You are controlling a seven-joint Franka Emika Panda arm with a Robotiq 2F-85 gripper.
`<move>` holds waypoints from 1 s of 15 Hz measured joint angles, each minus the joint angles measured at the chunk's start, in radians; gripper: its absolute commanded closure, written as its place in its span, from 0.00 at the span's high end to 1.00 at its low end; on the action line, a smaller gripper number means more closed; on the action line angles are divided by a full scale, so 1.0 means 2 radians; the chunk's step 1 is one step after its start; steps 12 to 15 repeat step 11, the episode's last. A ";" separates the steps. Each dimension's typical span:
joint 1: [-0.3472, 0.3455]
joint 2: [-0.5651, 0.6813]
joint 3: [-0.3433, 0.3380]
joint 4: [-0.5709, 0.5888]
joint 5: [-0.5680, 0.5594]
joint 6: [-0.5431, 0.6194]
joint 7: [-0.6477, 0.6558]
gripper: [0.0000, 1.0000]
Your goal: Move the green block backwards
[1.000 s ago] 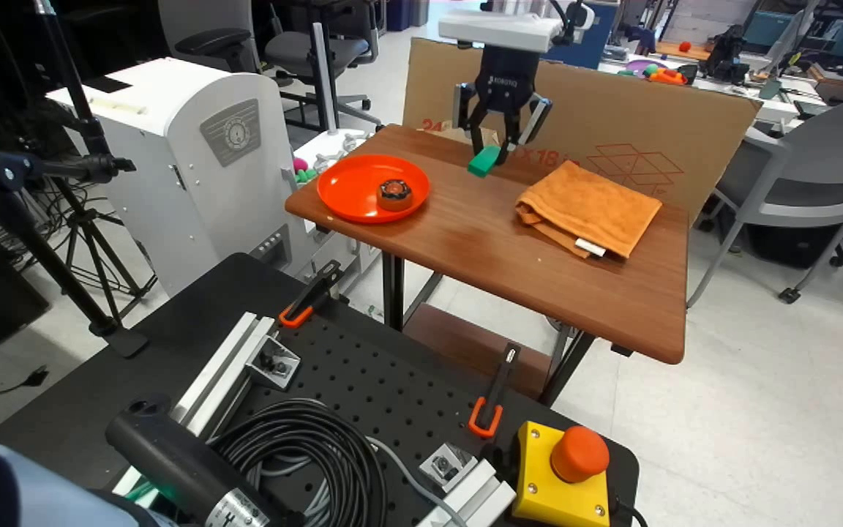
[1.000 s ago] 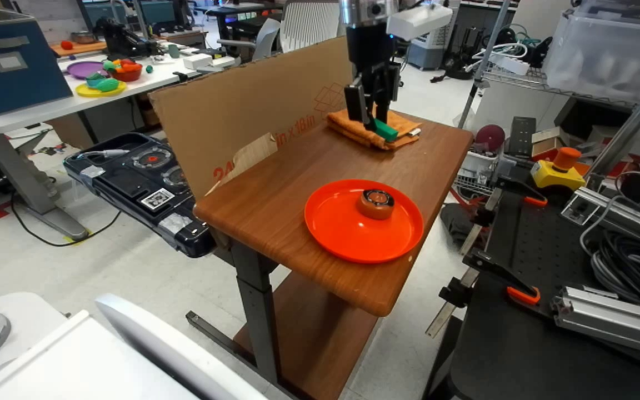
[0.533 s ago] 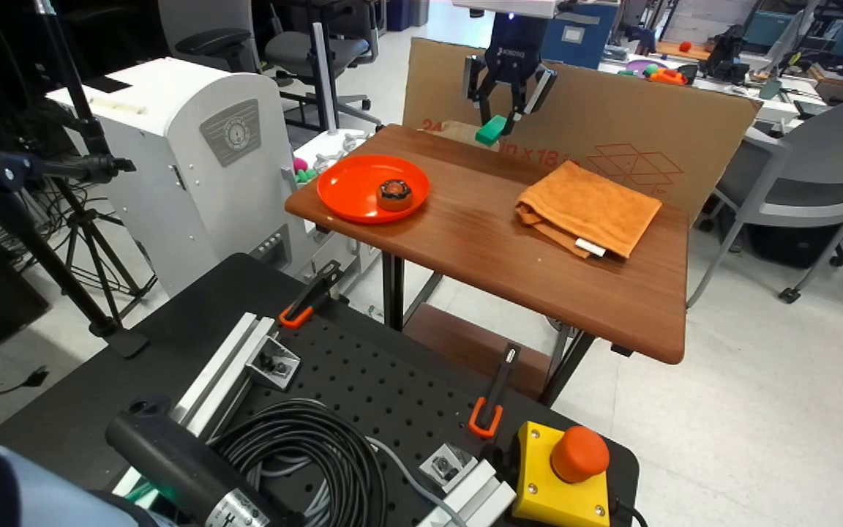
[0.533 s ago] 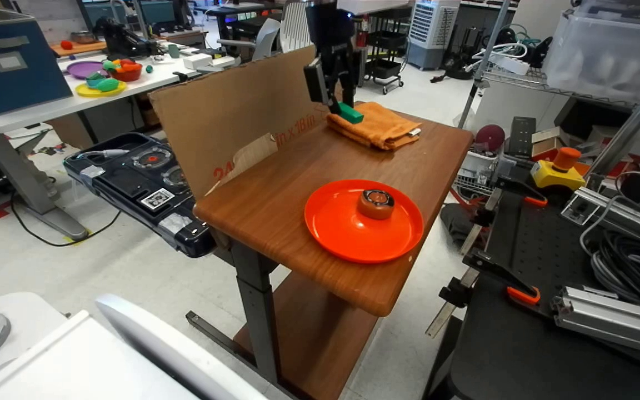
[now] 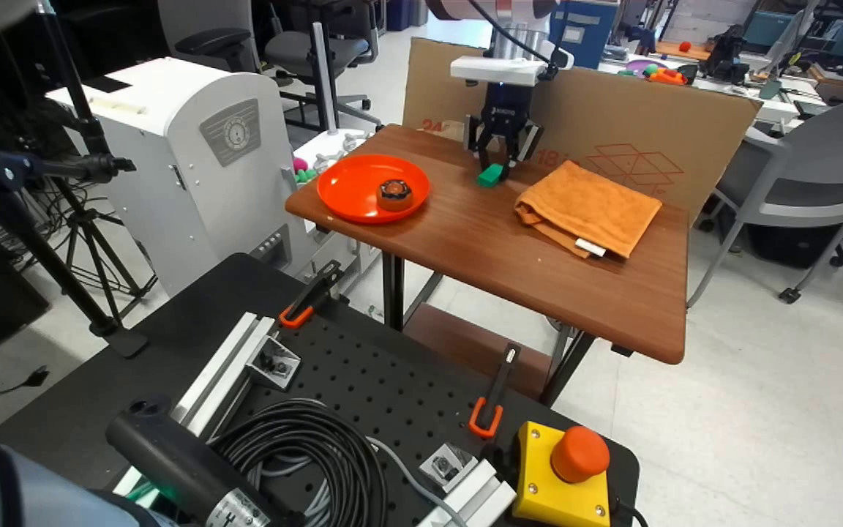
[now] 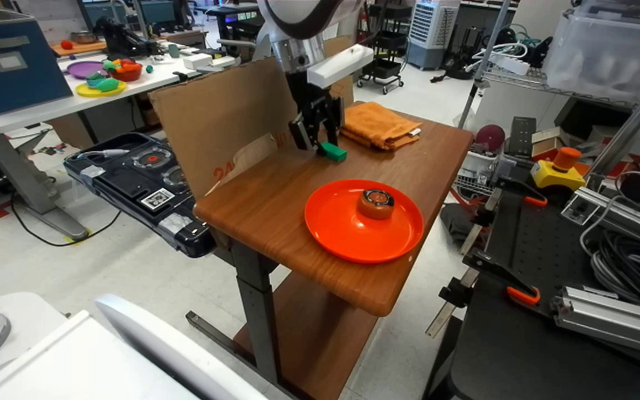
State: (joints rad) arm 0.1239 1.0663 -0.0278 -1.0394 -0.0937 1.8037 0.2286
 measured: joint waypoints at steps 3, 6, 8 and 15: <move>0.012 0.024 -0.005 0.048 -0.008 -0.023 0.001 0.78; 0.019 0.022 -0.004 0.061 -0.009 -0.027 -0.007 0.98; 0.020 0.008 0.002 0.055 -0.007 -0.027 -0.019 0.90; 0.017 -0.031 0.007 0.021 -0.006 -0.027 -0.038 1.00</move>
